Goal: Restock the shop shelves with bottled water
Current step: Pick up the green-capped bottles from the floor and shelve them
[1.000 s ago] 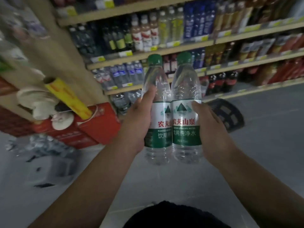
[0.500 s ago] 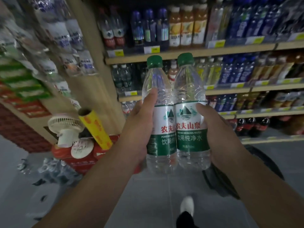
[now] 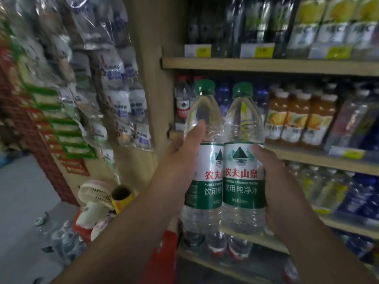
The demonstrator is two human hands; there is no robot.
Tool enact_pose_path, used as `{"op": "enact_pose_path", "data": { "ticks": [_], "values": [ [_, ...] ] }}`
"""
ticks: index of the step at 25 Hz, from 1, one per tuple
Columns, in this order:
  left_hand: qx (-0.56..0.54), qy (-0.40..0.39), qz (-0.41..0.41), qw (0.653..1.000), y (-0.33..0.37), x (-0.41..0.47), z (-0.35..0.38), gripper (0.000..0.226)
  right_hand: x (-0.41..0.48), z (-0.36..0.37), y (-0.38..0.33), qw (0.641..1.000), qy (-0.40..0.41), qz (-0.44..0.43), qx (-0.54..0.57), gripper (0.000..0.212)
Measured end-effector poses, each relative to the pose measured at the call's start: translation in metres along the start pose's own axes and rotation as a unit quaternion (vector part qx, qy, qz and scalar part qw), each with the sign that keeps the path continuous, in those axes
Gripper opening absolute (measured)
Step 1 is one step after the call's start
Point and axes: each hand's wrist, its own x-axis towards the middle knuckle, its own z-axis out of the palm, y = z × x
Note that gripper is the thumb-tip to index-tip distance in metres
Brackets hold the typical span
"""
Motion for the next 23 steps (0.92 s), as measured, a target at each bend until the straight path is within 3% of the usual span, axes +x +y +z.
{"op": "enact_pose_path", "data": {
  "ticks": [3,7,10,14,19,23],
  "values": [
    [0.016,0.038,0.042,0.998,0.024,0.038,0.0,0.071,0.054,0.012,-0.016,0.999,-0.043,0.003,-0.006,0.027],
    [0.009,0.021,0.075,0.997,0.058,0.088,-0.008,0.044,0.112,0.037,-0.047,0.997,-0.076,-0.034,0.007,0.031],
    [0.017,0.001,0.092,0.996,0.086,0.125,-0.015,0.049,0.14,0.054,-0.068,0.994,-0.078,-0.073,-0.007,0.03],
    [0.0,-0.046,0.116,0.992,0.127,0.175,-0.031,0.045,0.178,0.091,-0.101,0.988,-0.072,-0.131,-0.027,0.051],
    [-0.01,-0.084,0.156,0.984,0.18,0.224,-0.045,0.051,0.222,0.126,-0.144,0.982,-0.038,-0.18,-0.036,0.023],
    [-0.006,-0.144,0.212,0.967,0.218,0.251,-0.045,0.057,0.251,0.141,-0.171,0.975,-0.037,-0.219,-0.023,0.027]
  ]
}}
